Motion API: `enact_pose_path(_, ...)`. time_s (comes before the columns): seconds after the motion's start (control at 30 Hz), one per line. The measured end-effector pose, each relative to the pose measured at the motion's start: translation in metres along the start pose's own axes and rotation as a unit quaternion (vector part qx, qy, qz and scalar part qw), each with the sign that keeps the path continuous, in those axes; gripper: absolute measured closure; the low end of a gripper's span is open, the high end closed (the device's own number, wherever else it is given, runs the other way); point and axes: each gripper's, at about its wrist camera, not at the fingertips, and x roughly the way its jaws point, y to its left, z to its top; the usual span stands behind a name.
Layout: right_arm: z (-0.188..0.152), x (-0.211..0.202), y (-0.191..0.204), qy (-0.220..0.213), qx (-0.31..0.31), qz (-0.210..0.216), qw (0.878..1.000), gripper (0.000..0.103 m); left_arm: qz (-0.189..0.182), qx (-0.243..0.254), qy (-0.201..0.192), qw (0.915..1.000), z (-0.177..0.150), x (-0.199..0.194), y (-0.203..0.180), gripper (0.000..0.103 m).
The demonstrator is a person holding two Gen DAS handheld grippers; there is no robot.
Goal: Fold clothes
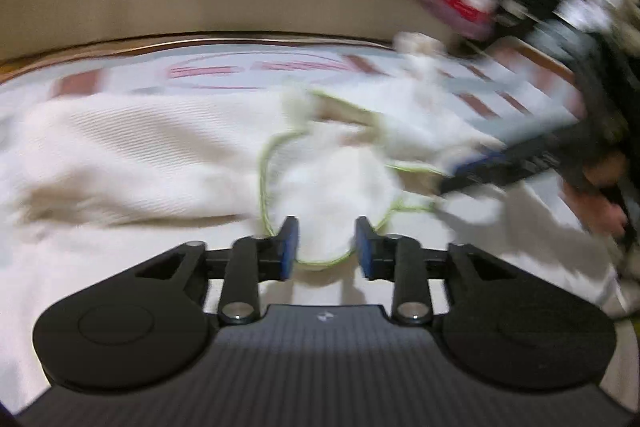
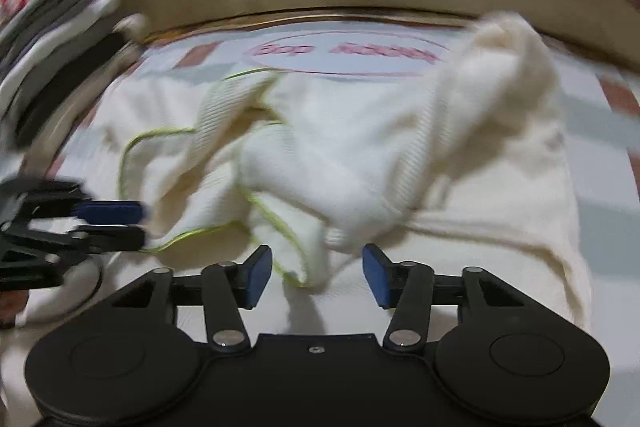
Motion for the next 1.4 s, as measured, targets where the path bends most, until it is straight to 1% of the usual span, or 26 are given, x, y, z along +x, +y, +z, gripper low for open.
enact_pose_path(0.1, -0.005, 0.008, -0.018, 0.004, 0.086, 0.038, 0.996, 0.044, 0.029, -0.068, -0.018, 0.9971, -0.002, -0.005, 0.018, 0.057)
enact_pose_path(0.17, -0.012, 0.016, -0.026, 0.007, 0.137, 0.082, 0.987, 0.043, 0.017, -0.095, -0.019, 0.9951, -0.002, 0.002, 0.02, 0.054)
enact_pose_path(0.2, -0.015, 0.018, -0.027, -0.004, 0.147, 0.088, 0.985, 0.043, 0.01, -0.103, -0.019, 0.9944, -0.002, 0.006, 0.018, 0.054)
enact_pose_path(0.23, -0.016, 0.018, -0.025, -0.017, 0.145, 0.088, 0.985, 0.049, 0.006, -0.097, -0.02, 0.9951, -0.001, 0.011, 0.013, 0.057)
enact_pose_path(0.27, -0.016, 0.015, -0.02, -0.025, 0.125, 0.077, 0.989, 0.086, 0.016, -0.075, -0.024, 0.9968, -0.001, 0.014, 0.004, 0.08)
enact_pose_path(0.3, -0.015, 0.013, -0.015, -0.033, 0.104, 0.066, 0.992, 0.096, 0.049, -0.023, -0.034, 0.998, 0.001, 0.012, -0.01, 0.101)
enact_pose_path(0.37, -0.015, -0.008, -0.005, -0.059, 0.048, 0.031, 0.997, 0.096, 0.111, 0.087, -0.061, 0.9881, 0.003, 0.002, -0.04, 0.101)
enact_pose_path(0.4, -0.015, -0.019, 0.001, -0.066, 0.018, 0.008, 0.998, 0.096, 0.138, 0.141, -0.078, 0.9772, 0.003, -0.006, -0.054, 0.101)
enact_pose_path(0.5, -0.019, -0.04, 0.013, -0.073, -0.067, -0.072, 0.992, 0.096, 0.112, 0.198, -0.089, 0.9697, 0.0, -0.02, -0.073, 0.101)
enact_pose_path(0.6, -0.03, -0.026, 0.012, -0.042, -0.108, -0.096, 0.989, 0.096, 0.087, 0.224, -0.006, 0.9706, -0.018, 0.006, -0.074, 0.098)
enact_pose_path(0.63, -0.03, -0.021, 0.008, -0.035, -0.089, -0.082, 0.992, 0.096, 0.089, 0.219, 0.021, 0.9714, -0.023, 0.016, -0.072, 0.098)
enact_pose_path(0.67, -0.03, -0.017, 0.004, -0.029, -0.068, -0.068, 0.995, 0.093, 0.084, 0.2, 0.034, 0.9756, -0.025, 0.018, -0.068, 0.093)
enact_pose_path(0.73, -0.03, -0.011, -0.004, -0.014, -0.033, -0.04, 0.999, 0.091, 0.083, 0.164, 0.049, 0.9818, -0.027, 0.016, -0.061, 0.075)
enact_pose_path(0.77, -0.03, -0.011, -0.008, -0.006, -0.02, -0.027, 0.999, 0.09, 0.088, 0.15, 0.05, 0.9835, -0.027, 0.012, -0.057, 0.054)
enact_pose_path(0.8, -0.033, -0.011, -0.008, 0.0, -0.019, -0.013, 1.0, 0.083, 0.092, 0.136, 0.052, 0.985, -0.026, 0.009, -0.054, 0.049)
enact_pose_path(0.83, -0.033, -0.01, -0.011, 0.015, -0.011, 0.005, 1.0, 0.076, 0.097, 0.122, 0.053, 0.9863, -0.026, 0.005, -0.05, 0.049)
enact_pose_path(0.87, -0.034, -0.009, -0.015, 0.03, -0.002, 0.024, 0.999, 0.062, 0.102, 0.108, 0.055, 0.9874, -0.026, 0.002, -0.046, 0.049)
enact_pose_path(0.93, -0.033, -0.011, -0.026, 0.023, 0.051, 0.055, 0.997, 0.06, 0.097, 0.05, 0.044, 0.993, -0.025, -0.009, -0.025, 0.048)
enact_pose_path(1.0, -0.034, -0.014, -0.036, 0.0, 0.116, 0.09, 0.989, 0.043, 0.075, -0.06, 0.015, 0.9952, -0.023, -0.018, 0.011, 0.043)
enact_pose_path(1.07, -0.034, -0.013, -0.048, -0.019, 0.185, 0.128, 0.974, 0.039, 0.043, -0.17, -0.006, 0.9844, -0.02, -0.019, 0.046, 0.043)
enact_pose_path(1.1, -0.034, -0.009, -0.053, -0.023, 0.214, 0.133, 0.967, 0.039, 0.022, -0.223, -0.011, 0.9745, -0.02, -0.016, 0.062, 0.043)
enact_pose_path(1.27, -0.042, 0.02, -0.063, -0.031, 0.313, 0.133, 0.94, 0.038, -0.061, -0.275, 0.039, 0.9587, -0.01, 0.026, 0.063, 0.042)
enact_pose_path(1.3, -0.043, 0.022, -0.062, -0.036, 0.322, 0.138, 0.936, 0.037, -0.065, -0.272, 0.043, 0.9593, -0.009, 0.033, 0.058, 0.042)
enact_pose_path(1.33, -0.043, 0.025, -0.061, -0.041, 0.33, 0.142, 0.932, 0.042, -0.066, -0.267, 0.045, 0.9604, -0.009, 0.04, 0.053, 0.042)
enact_pose_path(1.37, -0.042, 0.028, -0.057, -0.043, 0.319, 0.143, 0.936, 0.064, -0.068, -0.255, 0.043, 0.9637, -0.007, 0.042, 0.047, 0.049)
enact_pose_path(1.4, -0.039, 0.029, -0.054, -0.04, 0.304, 0.144, 0.941, 0.089, -0.065, -0.241, 0.049, 0.967, -0.003, 0.044, 0.042, 0.088)
